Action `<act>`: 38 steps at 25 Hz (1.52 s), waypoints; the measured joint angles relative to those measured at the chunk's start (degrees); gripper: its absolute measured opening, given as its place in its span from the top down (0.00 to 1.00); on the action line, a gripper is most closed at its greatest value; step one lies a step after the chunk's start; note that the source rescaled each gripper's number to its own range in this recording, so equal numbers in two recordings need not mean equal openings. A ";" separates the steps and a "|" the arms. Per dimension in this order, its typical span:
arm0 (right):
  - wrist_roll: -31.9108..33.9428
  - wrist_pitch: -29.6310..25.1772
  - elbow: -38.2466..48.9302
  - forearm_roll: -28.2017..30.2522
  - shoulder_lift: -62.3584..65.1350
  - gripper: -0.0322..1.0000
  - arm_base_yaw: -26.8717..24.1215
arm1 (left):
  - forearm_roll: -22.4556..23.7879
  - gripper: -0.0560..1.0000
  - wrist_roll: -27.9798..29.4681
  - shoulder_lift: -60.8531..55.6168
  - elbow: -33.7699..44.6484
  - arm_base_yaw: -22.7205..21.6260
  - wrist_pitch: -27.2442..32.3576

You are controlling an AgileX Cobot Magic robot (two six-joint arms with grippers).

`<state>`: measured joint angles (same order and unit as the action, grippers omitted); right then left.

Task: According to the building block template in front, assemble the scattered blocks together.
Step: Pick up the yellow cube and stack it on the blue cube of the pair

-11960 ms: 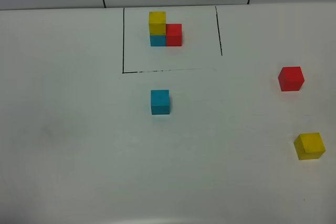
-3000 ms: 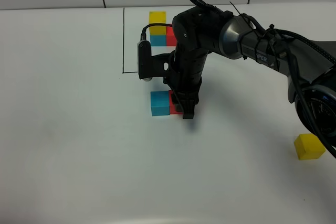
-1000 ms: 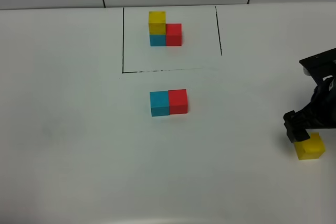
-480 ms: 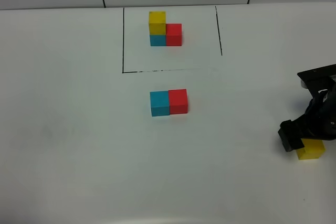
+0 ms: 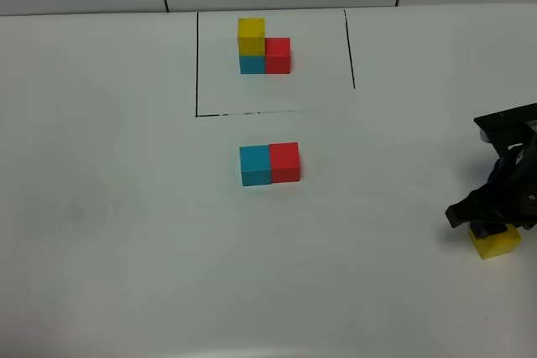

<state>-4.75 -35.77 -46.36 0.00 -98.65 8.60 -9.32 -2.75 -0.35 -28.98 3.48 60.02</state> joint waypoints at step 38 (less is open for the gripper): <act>-45.60 -34.01 -70.67 -2.19 -33.97 0.96 35.57 | 0.00 0.23 0.00 0.00 0.00 0.00 0.00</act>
<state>-50.35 -69.78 -117.03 -2.19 -132.62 44.16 -9.32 -2.75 -0.35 -28.98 3.48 60.02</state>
